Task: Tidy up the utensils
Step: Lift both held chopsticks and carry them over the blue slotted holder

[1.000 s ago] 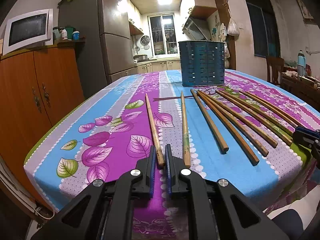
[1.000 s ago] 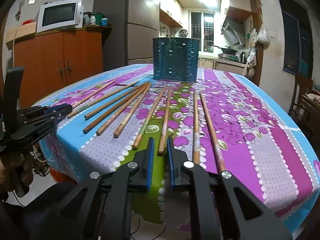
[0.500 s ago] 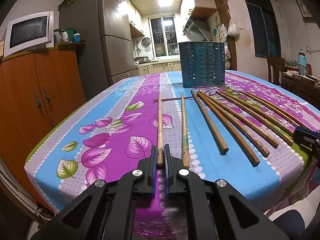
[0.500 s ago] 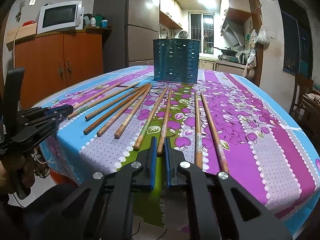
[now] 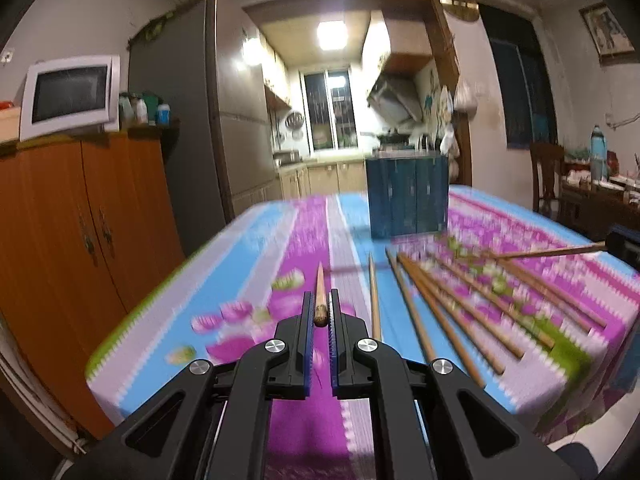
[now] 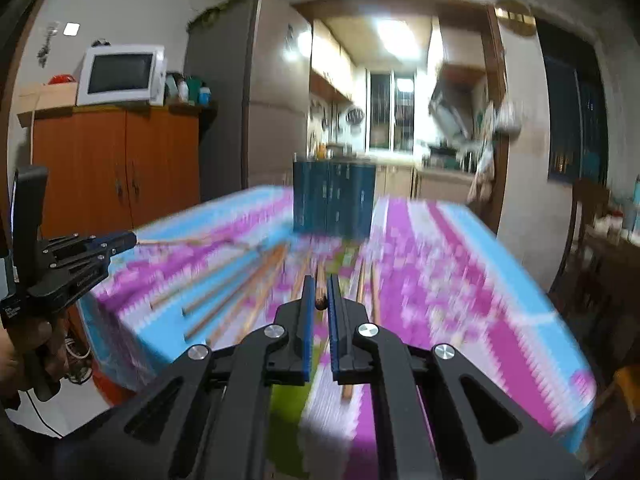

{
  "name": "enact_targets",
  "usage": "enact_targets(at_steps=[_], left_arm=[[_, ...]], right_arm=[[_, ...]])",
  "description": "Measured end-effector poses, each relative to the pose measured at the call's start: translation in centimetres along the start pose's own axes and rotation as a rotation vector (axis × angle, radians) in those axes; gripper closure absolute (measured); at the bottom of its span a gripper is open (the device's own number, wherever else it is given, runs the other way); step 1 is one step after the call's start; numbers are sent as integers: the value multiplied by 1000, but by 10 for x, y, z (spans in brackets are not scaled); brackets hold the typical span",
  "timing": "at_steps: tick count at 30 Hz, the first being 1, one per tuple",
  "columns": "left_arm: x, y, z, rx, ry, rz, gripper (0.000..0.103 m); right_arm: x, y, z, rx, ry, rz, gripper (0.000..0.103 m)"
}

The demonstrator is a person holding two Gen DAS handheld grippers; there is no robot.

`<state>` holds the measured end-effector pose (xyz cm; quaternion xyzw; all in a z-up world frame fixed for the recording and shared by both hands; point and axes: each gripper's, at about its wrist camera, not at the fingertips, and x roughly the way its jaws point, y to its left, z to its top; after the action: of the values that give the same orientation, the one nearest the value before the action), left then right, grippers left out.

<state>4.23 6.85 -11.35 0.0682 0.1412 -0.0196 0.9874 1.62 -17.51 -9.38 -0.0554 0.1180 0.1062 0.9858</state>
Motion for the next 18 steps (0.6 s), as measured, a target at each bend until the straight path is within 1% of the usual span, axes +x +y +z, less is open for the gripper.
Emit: enact_targets(at_steps=[6,10,13,18], left_arm=[[-22,8,43,15,-116,-14,95],[-31,11,72,32,-191,-12,95],[-28,9,80,48,-208,-20,95],[-8,16,97,31,-191,-46,95]], right_arm=[[-9,-3,50,-39,-91,29,98],[-7,-3,72,-68,-126,44,98],[3,-10,82,-62,-122,60,98],[22,-23,102,-34,-86,103,98]])
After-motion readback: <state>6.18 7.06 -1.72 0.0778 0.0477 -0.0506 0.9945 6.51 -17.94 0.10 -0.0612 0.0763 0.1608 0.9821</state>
